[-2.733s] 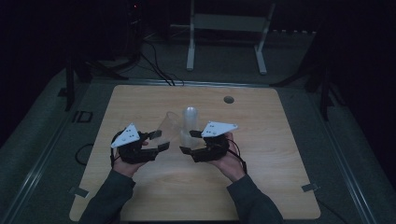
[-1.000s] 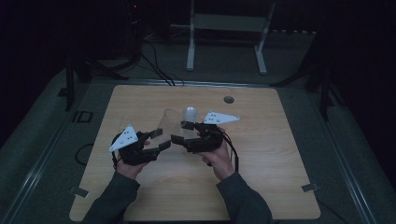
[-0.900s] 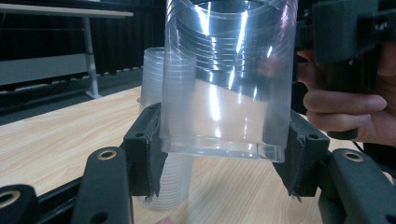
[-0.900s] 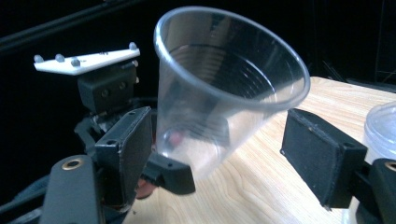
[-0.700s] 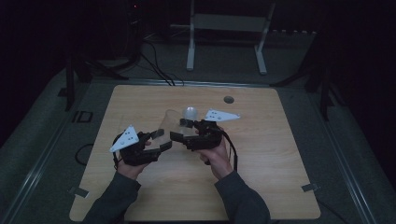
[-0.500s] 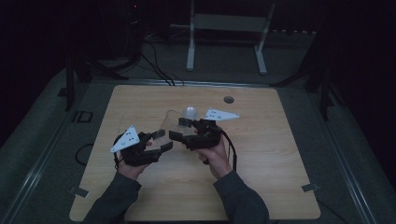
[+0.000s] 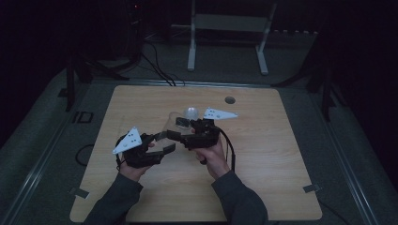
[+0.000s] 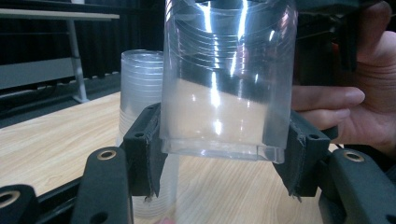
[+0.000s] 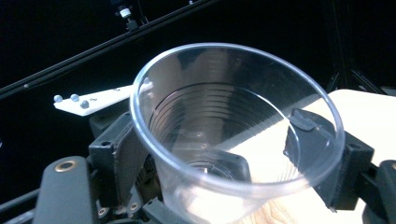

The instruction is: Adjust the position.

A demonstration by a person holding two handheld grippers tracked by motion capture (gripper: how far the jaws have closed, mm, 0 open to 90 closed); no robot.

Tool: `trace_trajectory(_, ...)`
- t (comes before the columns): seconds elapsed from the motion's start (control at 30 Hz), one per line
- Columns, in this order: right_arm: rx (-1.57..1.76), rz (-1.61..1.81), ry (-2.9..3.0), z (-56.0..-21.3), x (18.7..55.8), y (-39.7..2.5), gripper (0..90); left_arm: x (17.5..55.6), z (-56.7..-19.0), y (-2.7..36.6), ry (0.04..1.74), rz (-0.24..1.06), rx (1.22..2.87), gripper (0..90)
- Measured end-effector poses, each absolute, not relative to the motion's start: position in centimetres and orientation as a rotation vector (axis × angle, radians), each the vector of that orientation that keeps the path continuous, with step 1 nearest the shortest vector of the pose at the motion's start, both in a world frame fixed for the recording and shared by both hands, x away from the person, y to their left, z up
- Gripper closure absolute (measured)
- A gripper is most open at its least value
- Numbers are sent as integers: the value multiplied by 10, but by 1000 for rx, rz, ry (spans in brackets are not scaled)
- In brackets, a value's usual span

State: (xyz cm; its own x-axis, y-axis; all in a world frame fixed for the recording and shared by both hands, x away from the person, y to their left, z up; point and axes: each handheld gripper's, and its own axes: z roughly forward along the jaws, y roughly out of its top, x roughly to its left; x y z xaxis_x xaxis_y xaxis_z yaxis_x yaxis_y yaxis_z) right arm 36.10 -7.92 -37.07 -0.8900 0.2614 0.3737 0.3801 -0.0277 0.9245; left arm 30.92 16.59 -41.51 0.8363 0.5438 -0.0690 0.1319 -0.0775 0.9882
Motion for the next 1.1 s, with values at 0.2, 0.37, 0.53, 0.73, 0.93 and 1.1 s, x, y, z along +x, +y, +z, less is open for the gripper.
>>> trace_trajectory(0.2, -697, -2083, -2145, -370, 360, -79, 283, 310, -415, 165, 537, 366, 1641, 407)
trace_trajectory(0.37, -697, -2080, -2168, -370, 359, -79, 286, 310, -415, 164, 540, 350, 1667, 382)
trace_trajectory(0.53, -693, -2084, -2175, -368, 360, -80, 286, 311, -416, 163, 556, 347, 1690, 338)
trace_trajectory(0.73, -694, -2081, -2198, -367, 360, -82, 286, 312, -415, 161, 557, 336, 1715, 310)
trace_trajectory(0.93, -689, -2075, -2237, -366, 359, -83, 286, 313, -416, 161, 573, 335, 1739, 294)
trace_trajectory(1.1, -683, -2064, -2287, -364, 358, -82, 285, 313, -416, 161, 578, 342, 1746, 290)
